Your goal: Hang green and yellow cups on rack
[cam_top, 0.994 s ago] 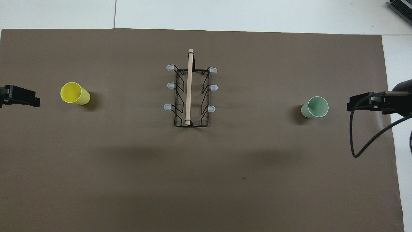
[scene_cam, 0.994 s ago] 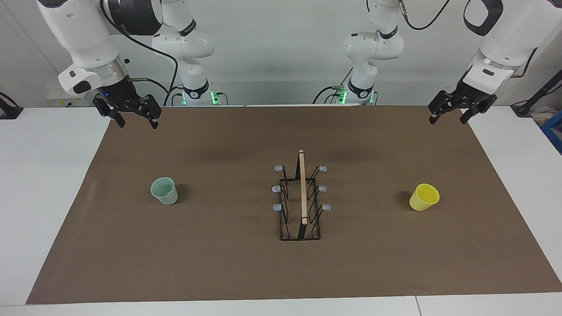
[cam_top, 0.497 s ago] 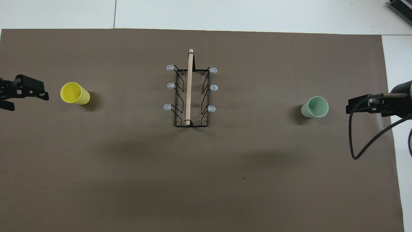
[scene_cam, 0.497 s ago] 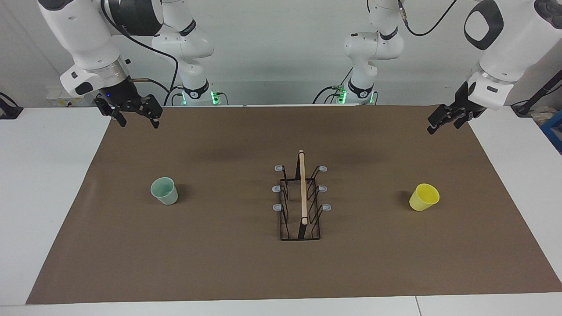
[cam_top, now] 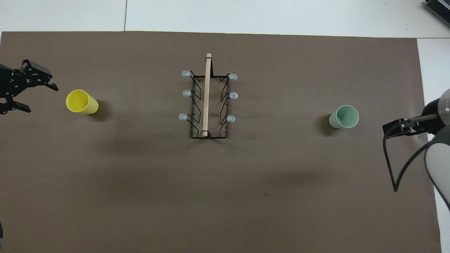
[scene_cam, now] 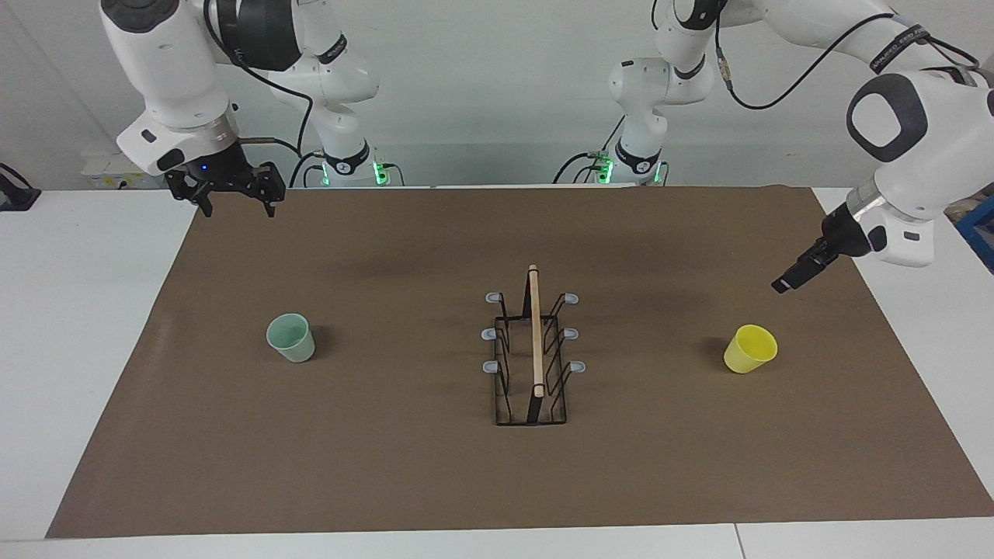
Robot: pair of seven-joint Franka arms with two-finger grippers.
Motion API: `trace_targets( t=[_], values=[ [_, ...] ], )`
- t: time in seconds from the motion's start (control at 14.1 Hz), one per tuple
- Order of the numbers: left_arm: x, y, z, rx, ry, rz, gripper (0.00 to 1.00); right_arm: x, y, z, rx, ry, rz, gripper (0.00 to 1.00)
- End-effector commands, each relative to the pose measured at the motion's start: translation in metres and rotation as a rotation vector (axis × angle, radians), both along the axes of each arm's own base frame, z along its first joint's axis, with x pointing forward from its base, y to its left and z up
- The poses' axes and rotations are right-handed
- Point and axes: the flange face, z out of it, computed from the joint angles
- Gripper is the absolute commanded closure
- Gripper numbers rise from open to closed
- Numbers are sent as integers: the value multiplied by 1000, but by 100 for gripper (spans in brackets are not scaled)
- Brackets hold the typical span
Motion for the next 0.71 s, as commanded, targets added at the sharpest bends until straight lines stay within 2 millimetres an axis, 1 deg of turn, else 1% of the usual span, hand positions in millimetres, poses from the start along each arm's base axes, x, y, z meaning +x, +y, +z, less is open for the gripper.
trace_targets(
  t=[0.0, 0.07, 0.14, 0.21, 0.28, 0.35, 0.5, 0.57, 0.64],
  values=[
    [35, 6, -25, -3, 41, 152, 4, -12, -6, -3, -35, 43, 79, 0],
    [44, 11, -35, -5, 53, 199, 4, -13, -9, -3, -31, 60, 121, 0],
    [53, 22, -62, 2, 96, 255, 4, -12, -12, -1, -32, 70, 191, 0],
    [64, 29, -79, 14, 112, 294, 4, -10, -13, 0, -24, 86, 311, 0],
    [71, 33, -86, 6, 111, 324, 4, -8, -17, -3, -20, 108, 420, 0],
    [73, 58, -104, -15, 131, 376, 4, -3, -12, -8, -46, 119, 508, 0],
    [78, 75, -122, -16, 117, 413, 5, -3, 5, -23, -160, 186, 621, 0],
    [79, 78, -125, -27, 114, 434, 5, 0, 11, -38, -195, 233, 664, 0],
    [80, 86, -133, -68, 127, 494, 5, 0, 14, -52, -233, 251, 697, 0]
  ],
)
